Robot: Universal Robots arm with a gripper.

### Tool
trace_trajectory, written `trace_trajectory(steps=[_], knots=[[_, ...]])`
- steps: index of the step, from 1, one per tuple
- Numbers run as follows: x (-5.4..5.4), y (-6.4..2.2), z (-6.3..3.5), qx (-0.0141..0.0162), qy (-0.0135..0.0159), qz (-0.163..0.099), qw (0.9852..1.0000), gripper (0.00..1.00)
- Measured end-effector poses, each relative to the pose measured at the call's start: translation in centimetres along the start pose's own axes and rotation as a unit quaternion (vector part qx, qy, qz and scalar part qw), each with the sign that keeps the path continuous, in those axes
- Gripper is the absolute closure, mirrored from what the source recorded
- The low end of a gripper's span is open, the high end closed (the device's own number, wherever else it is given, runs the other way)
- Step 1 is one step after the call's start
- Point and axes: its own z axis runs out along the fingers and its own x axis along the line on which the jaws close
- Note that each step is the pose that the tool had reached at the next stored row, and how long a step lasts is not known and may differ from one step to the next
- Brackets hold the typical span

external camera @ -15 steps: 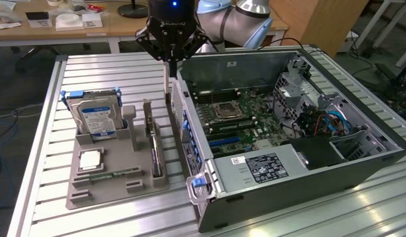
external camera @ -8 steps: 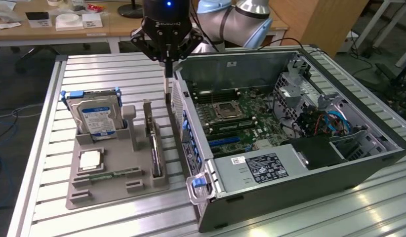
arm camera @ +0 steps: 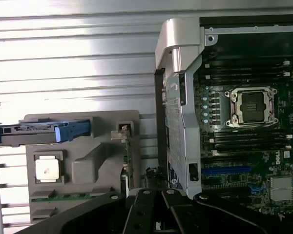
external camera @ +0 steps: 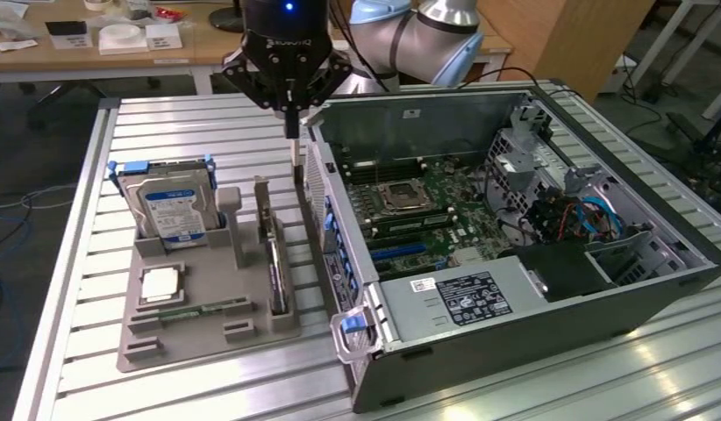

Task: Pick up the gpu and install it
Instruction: 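Reach for the gpu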

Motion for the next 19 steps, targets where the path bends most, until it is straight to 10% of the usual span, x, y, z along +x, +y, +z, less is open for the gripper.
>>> trace_trajectory(steps=[19], knots=[[1.8,-0.14,0.01,0.0000,0.0000,0.000,1.0000,0.89]])
